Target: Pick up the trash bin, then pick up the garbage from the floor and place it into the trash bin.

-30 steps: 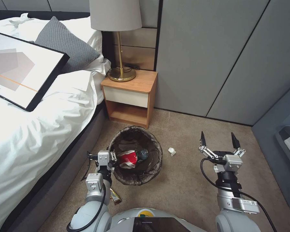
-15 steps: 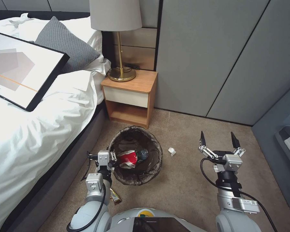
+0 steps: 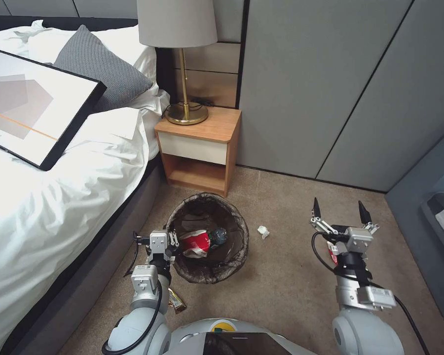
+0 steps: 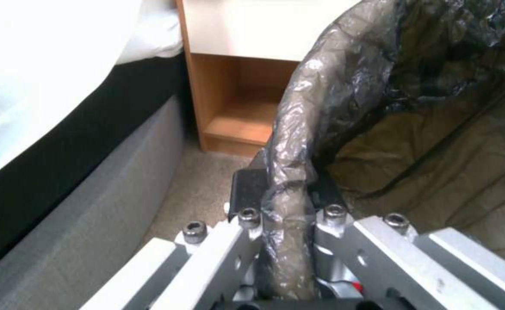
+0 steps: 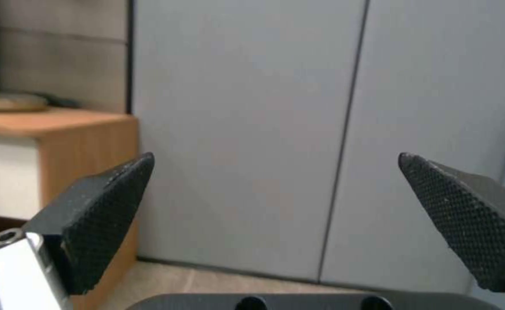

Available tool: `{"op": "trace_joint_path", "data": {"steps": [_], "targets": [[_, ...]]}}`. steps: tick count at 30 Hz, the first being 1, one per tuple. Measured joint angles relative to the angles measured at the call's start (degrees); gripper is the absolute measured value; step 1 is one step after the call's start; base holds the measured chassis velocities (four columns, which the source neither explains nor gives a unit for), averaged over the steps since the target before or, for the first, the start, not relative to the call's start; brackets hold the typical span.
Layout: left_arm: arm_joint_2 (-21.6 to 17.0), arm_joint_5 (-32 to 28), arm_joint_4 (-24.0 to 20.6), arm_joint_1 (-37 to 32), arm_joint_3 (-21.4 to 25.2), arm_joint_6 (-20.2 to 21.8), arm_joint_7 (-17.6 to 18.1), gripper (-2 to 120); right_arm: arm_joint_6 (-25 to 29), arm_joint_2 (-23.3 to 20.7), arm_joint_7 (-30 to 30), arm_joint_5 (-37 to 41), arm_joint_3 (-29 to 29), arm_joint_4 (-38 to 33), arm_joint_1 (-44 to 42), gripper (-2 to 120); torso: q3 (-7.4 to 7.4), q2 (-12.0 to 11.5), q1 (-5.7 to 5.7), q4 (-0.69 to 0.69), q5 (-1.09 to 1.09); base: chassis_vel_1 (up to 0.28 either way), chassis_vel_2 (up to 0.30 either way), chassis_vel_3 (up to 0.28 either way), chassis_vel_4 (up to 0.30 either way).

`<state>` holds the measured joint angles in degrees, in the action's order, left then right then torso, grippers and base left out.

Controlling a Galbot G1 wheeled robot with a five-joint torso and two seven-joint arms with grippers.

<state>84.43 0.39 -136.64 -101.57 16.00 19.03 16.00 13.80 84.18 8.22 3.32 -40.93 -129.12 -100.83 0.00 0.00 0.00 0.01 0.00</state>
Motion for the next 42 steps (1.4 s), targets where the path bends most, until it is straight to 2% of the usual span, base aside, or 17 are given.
{"op": "trace_joint_path", "data": {"steps": [8,23,25,35,42], "targets": [[0.0,0.0,0.0,0.0,0.0,0.0,0.0,3,-1.7,-0.9,0.5,0.4,-0.9,1.3,1.3,100,0.00,0.0,0.00,-0.01,0.00,0.000,0.000,0.000,0.000],[0.0,0.0,0.0,0.0,0.0,0.0,0.0,3,-1.5,-1.1,-0.4,0.6,-1.6,1.8,1.5,100,0.00,0.0,0.00,-0.03,-0.01,0.000,0.000,0.000,0.000],[0.0,0.0,0.0,0.0,0.0,0.0,0.0,3,-0.9,-1.9,-1.7,1.3,-3.9,3.7,3.4,100,0.00,0.0,0.00,-0.01,0.00,0.000,0.000,0.000,0.000],[0.0,0.0,0.0,0.0,0.0,0.0,0.0,3,-0.5,-2.8,-2.1,2.3,-4.7,6.4,5.3,100,0.00,0.0,0.00,-0.01,0.00,0.000,0.000,0.000,0.000],[0.0,0.0,0.0,0.0,0.0,0.0,0.0,3,-2.6,-4.6,-2.7,3.9,-4.9,11.0,7.9,100,0.00,0.0,0.00,-0.01,0.00,0.000,0.000,0.000,0.000]]}}
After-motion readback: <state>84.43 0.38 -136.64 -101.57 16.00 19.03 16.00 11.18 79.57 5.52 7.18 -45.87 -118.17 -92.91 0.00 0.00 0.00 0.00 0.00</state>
